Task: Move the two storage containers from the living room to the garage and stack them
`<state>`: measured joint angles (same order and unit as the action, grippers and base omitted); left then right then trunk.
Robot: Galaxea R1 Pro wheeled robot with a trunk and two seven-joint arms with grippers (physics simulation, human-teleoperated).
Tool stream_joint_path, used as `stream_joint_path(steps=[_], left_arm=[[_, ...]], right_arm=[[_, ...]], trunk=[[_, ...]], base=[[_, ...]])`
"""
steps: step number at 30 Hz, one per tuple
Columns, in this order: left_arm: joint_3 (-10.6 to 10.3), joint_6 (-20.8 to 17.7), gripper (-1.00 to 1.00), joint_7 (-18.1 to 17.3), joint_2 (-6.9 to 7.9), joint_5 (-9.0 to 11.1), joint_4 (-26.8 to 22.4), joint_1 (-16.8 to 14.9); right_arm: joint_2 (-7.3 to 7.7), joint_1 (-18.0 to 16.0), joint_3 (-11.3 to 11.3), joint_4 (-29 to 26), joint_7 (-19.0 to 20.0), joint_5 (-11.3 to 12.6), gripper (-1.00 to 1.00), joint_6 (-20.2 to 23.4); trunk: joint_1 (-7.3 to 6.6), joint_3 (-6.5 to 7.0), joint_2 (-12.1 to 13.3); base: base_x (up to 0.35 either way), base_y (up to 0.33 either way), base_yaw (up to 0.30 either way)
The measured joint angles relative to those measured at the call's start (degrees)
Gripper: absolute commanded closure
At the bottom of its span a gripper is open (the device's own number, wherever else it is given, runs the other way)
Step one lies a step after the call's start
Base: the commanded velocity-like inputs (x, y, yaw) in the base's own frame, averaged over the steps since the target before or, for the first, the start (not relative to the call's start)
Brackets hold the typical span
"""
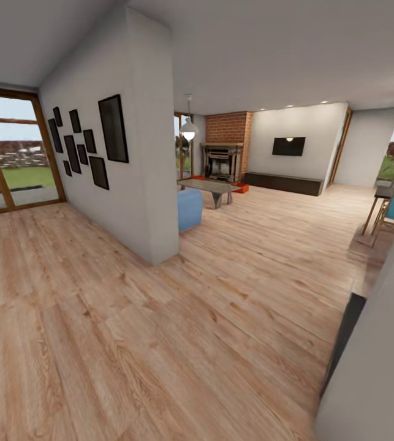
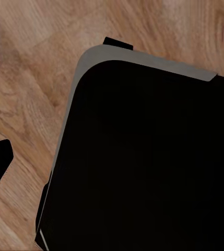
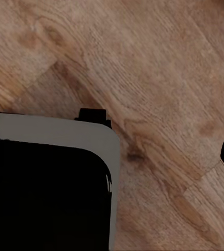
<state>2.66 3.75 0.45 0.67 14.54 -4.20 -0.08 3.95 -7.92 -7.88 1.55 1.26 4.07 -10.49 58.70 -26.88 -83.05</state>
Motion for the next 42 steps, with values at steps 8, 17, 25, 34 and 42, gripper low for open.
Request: stream_joint_path(steps=[8,17,25,34,42], left_arm=[[0.0,0.1,-1.00,0.0,-0.04,0.0,0.0,0.0],[0.1,0.1,-1.00,0.0,-0.05,0.0,0.0,0.0],[0.1,0.1,-1.00,0.0,-0.05,-0.1,0.0,0.0],[0.1,0.1,-1.00,0.0,-0.05,-0.1,0.0,0.0],[0.1,0.1,-1.00,0.0,-0.05,0.0,0.0,0.0]], right_arm=[[0.00,0.0,0.0,0.0,0.0,0.0,-1.00,0.0],[0.00,0.0,0.0,0.0,0.0,0.0,-1.00,0.0],[0.00,0.0,0.0,0.0,0.0,0.0,-1.00,0.0],[0.00,0.0,0.0,0.0,0.0,0.0,-1.00,0.0],[0.00,0.0,0.0,0.0,0.0,0.0,-1.00,0.0]], trunk=[[0.00,0.00,0.0],[0.00,0.00,0.0],[0.00,0.00,0.0],[0.00,0.00,0.0],[0.00,0.00,0.0]], base=[[0.321,0.000,0.000],[0.321,0.000,0.000],[0.321,0.000,0.000],[0.321,0.000,0.000],[0.321,0.000,0.000]])
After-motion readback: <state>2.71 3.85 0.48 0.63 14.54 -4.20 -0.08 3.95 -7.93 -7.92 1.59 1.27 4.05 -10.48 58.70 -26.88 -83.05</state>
